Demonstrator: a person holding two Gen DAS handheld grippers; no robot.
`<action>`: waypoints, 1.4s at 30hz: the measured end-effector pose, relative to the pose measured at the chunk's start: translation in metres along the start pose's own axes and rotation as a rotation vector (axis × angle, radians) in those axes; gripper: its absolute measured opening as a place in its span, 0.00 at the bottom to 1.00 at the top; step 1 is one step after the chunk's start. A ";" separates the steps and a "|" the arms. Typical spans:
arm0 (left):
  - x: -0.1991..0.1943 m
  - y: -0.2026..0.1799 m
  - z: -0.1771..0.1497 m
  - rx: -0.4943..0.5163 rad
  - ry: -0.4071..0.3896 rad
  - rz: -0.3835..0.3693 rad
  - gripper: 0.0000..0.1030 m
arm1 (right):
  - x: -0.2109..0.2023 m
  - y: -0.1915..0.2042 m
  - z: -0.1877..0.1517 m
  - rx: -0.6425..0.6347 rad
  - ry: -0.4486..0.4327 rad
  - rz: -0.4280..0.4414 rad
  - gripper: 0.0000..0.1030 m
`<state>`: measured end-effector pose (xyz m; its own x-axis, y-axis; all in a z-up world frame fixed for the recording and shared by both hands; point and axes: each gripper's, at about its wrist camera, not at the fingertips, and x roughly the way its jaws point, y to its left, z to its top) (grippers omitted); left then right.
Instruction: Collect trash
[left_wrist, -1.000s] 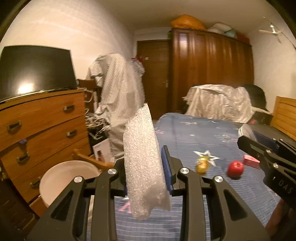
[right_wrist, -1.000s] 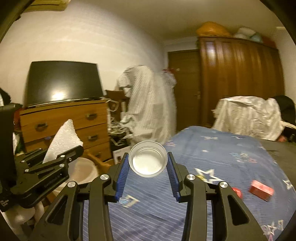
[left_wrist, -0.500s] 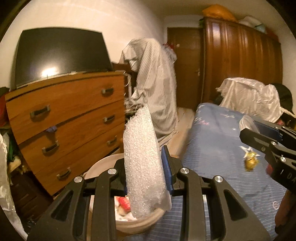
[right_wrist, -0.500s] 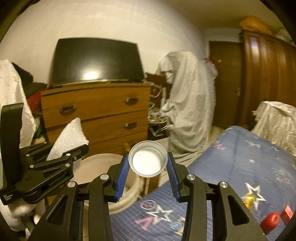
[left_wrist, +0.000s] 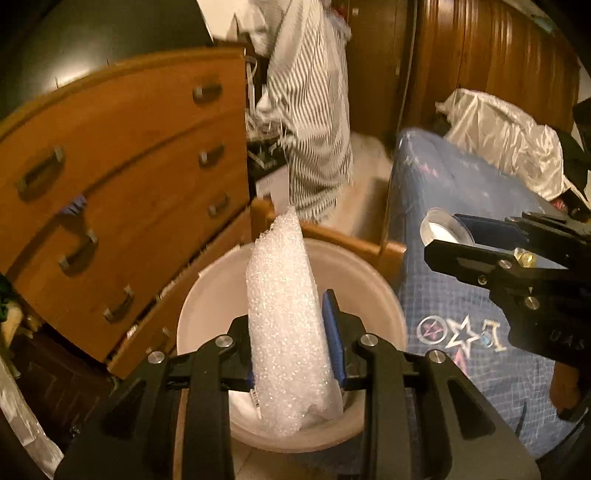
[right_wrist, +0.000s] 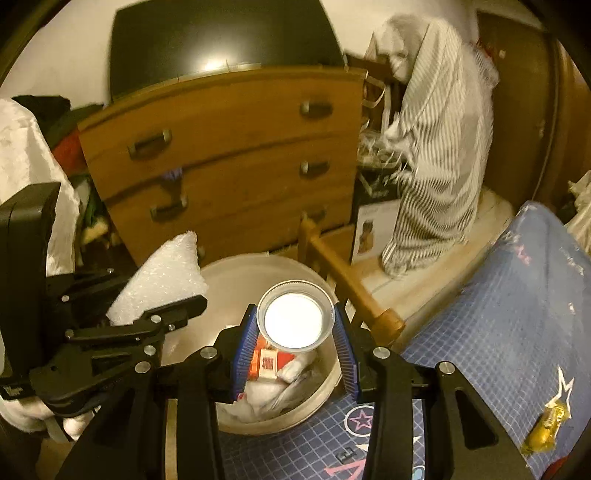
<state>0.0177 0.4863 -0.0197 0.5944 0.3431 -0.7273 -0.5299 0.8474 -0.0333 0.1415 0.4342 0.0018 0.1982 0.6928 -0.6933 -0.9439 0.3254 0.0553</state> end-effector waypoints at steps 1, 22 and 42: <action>0.005 0.004 0.000 -0.002 0.022 -0.001 0.27 | 0.009 -0.001 0.002 0.002 0.023 0.004 0.40; 0.047 0.029 0.002 -0.019 0.133 -0.035 0.27 | 0.052 -0.014 -0.007 0.022 0.139 0.065 0.40; 0.045 0.049 0.003 -0.051 0.062 0.053 0.74 | 0.023 -0.037 -0.014 0.106 0.048 0.116 0.68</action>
<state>0.0201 0.5447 -0.0527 0.5266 0.3602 -0.7701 -0.5911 0.8061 -0.0272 0.1777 0.4288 -0.0267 0.0742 0.6988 -0.7115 -0.9260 0.3132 0.2110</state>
